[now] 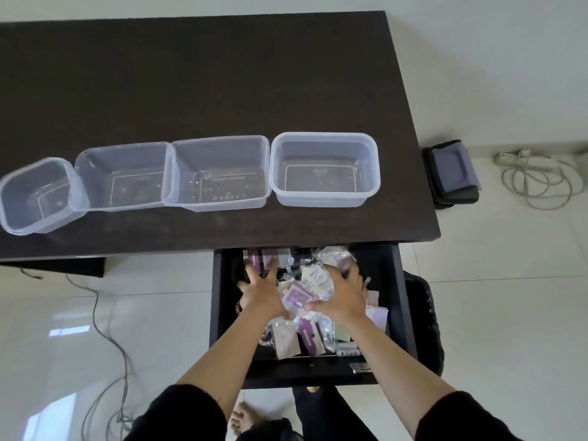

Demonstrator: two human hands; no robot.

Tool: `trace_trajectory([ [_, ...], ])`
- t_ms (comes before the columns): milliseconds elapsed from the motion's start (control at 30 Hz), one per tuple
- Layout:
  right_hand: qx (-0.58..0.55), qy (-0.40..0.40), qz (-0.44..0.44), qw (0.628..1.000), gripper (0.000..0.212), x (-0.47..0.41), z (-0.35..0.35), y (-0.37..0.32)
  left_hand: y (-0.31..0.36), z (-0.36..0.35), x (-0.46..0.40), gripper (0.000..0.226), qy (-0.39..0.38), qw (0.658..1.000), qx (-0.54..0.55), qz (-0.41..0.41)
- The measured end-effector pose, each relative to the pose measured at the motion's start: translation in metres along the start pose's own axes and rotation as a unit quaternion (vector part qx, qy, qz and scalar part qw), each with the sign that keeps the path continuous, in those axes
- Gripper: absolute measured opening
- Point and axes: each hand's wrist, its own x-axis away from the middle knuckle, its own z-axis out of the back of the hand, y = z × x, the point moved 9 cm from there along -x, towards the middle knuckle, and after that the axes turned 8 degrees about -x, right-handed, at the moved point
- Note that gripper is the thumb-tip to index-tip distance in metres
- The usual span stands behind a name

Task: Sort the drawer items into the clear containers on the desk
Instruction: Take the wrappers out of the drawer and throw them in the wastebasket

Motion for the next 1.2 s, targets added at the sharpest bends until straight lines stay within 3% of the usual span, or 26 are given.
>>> trace_trajectory([
  [200,-0.035,-0.006,-0.005,0.999,0.088,0.002,0.002,0.001,-0.009,0.001,0.009,0.109,0.054,0.995,0.088,-0.008],
  [367,-0.075,0.018,0.002,0.997,0.067,-0.002,0.011,0.005,-0.025,0.001,0.018,0.076,0.105,0.970,0.220,-0.009],
  [500,-0.093,0.018,-0.018,0.995,0.051,-0.004,0.009,0.013,-0.032,0.003,0.027,0.061,0.146,0.948,0.282,-0.010],
  [633,0.082,0.070,-0.012,0.994,0.070,0.000,0.020,0.009,-0.033,0.007,0.041,0.049,0.180,0.933,0.312,-0.018],
  [700,0.095,0.069,-0.022,0.993,0.074,0.001,0.020,0.010,-0.034,0.005,0.048,0.044,0.192,0.925,0.328,-0.019],
  [800,0.020,0.046,-0.015,0.999,0.072,-0.001,0.015,0.011,-0.039,0.000,0.056,0.041,0.209,0.911,0.354,-0.011],
  [1033,-0.082,0.046,0.019,0.995,0.045,0.004,0.015,0.004,-0.054,-0.006,0.073,0.029,0.224,0.882,0.414,0.002],
  [1200,-0.114,0.100,0.037,0.988,0.024,0.011,0.031,-0.001,-0.065,-0.003,0.087,0.039,0.238,0.866,0.440,0.006],
])
